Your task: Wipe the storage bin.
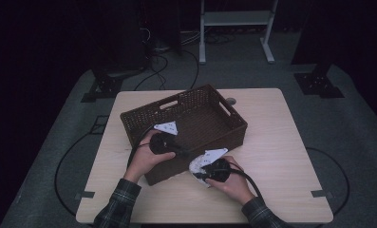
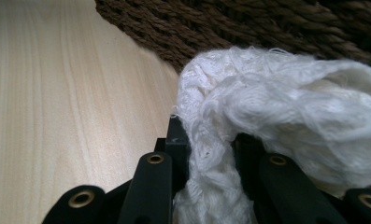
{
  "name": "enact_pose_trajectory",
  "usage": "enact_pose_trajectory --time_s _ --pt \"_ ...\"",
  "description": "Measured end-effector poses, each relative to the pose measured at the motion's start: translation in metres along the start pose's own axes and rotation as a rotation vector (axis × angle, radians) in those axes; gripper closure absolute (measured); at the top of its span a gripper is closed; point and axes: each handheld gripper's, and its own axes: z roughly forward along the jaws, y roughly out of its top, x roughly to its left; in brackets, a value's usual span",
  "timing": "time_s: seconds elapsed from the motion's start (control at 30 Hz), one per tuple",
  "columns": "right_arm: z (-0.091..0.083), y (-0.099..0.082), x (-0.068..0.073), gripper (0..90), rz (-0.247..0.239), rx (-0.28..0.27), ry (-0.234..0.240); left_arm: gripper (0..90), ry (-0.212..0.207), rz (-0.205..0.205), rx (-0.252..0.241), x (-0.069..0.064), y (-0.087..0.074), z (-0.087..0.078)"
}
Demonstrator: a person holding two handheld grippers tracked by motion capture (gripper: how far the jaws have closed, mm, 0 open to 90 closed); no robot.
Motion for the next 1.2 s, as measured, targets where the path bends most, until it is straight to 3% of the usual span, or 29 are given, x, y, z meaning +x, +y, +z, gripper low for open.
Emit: enact_pose_trajectory --time_s 0.57,0.73,0.83,1.07,1.2 --pt "-0.009 0.031 0.021 73.1 -0.067 -0.095 0.047 75.9 0.001 -0.001 -0.001 0.0 0.0 0.0" --pt "-0.004 0.031 0.021 73.1 -0.063 -0.086 0.048 75.8 0.002 0.001 0.003 0.0 0.0 0.0" --pt "0.003 0.028 0.02 73.1 -0.088 -0.057 0.035 75.8 0.002 0.005 0.007 0.0 0.0 -0.001" --pt "0.017 0.018 0.019 73.1 -0.07 -0.01 0.054 76.0 0.002 0.005 0.006 0.0 0.0 0.0" --pt "0.02 0.016 0.018 73.1 -0.062 -0.01 0.061 75.9 0.001 0.003 0.006 0.0 0.0 0.0"
